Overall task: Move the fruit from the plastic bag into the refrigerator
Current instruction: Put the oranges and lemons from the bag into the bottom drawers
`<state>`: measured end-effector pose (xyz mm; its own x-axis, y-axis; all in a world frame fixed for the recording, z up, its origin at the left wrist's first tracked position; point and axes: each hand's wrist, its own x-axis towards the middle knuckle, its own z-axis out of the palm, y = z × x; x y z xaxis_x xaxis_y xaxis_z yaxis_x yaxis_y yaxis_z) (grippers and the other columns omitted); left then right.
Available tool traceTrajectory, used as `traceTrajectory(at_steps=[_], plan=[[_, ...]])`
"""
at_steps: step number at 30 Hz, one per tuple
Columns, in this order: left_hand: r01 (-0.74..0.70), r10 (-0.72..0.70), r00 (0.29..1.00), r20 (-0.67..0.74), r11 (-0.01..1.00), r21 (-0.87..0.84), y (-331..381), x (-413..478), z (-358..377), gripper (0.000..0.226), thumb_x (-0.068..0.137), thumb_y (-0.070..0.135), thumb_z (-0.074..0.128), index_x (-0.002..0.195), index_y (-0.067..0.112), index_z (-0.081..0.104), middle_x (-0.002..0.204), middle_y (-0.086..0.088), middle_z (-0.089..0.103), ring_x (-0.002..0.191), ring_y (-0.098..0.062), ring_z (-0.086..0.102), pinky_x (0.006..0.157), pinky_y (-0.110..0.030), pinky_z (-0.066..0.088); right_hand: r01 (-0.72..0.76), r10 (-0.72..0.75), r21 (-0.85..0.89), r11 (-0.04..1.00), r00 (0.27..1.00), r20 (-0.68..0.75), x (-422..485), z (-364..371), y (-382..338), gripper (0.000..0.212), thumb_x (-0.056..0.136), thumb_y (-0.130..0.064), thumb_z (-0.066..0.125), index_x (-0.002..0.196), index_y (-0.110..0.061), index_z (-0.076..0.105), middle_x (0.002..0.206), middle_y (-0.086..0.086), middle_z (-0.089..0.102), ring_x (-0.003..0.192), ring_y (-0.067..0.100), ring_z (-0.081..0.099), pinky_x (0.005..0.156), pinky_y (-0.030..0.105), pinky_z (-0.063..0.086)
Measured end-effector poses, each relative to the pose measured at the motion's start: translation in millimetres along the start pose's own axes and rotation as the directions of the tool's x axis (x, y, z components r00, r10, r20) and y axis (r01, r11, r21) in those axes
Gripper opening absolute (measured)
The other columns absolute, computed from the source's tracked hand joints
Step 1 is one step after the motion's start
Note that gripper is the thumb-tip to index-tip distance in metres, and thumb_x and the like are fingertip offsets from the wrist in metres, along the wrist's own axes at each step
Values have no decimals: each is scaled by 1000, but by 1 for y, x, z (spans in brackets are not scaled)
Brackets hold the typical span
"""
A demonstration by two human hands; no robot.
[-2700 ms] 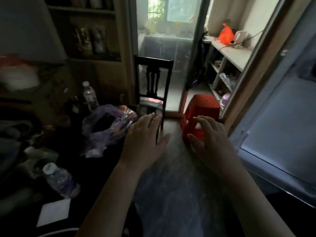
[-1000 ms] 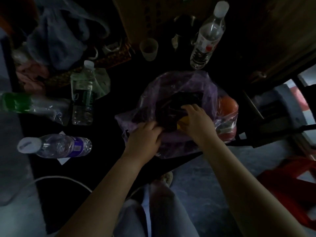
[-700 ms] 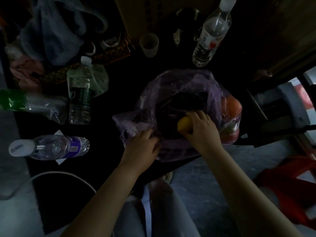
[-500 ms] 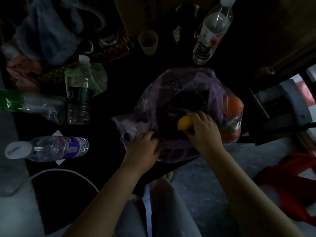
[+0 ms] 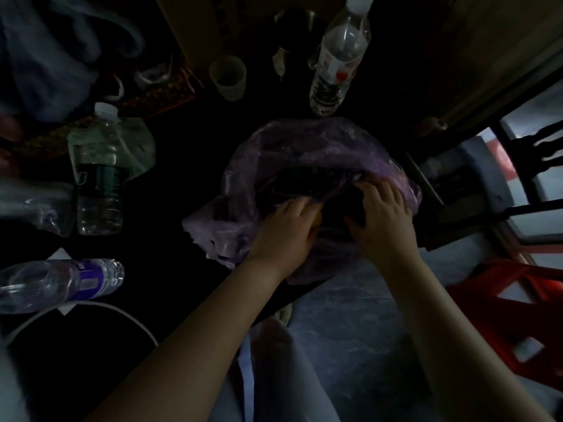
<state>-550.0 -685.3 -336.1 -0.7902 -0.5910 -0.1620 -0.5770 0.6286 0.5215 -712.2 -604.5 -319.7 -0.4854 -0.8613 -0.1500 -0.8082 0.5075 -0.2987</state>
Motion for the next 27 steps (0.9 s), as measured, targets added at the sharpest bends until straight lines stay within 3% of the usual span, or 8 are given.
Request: traceTrajectory(at_steps=[7,12,16,22,27], plan=[[38,-37,999,38,999,-1,3,10,18,53,88,12,56,139,14,41,140,-5,40,125,-26,39,94,-40,44,-14,16,48,999,998,-53,3,-3,23,66,79,-26,71,137,-14,43,144,11,39,132,32,33,103,45,33],[31,-31,999,10,1000,1,0,13,25,53,81,3,61,132,9,49,134,-10,48,120,-31,45,91,-46,47,-55,65,75,996,988,-140,6,-5,33,53,86,-26,65,133,-10,47,140,16,41,129,37,33,101,45,36],[49,-49,998,38,999,-14,1,16,27,56,82,3,58,136,12,45,140,-7,41,127,-28,37,95,-45,45,-95,101,43,995,980,-174,14,-7,45,44,90,-28,58,130,-11,51,138,16,43,126,36,35,98,42,36],[61,-60,996,61,998,-15,7,19,26,49,88,18,52,137,13,44,142,-7,39,126,-28,39,98,-42,43,-184,184,13,983,969,-167,29,-13,53,41,89,-24,54,129,-17,53,137,14,42,125,35,32,88,42,41],[92,-91,996,13,993,-75,8,19,32,41,97,32,36,132,13,49,137,-4,45,124,-24,43,96,-43,45,-227,223,-8,974,965,-137,40,-14,60,44,86,-32,58,128,-18,53,134,18,42,121,40,32,96,52,39]])
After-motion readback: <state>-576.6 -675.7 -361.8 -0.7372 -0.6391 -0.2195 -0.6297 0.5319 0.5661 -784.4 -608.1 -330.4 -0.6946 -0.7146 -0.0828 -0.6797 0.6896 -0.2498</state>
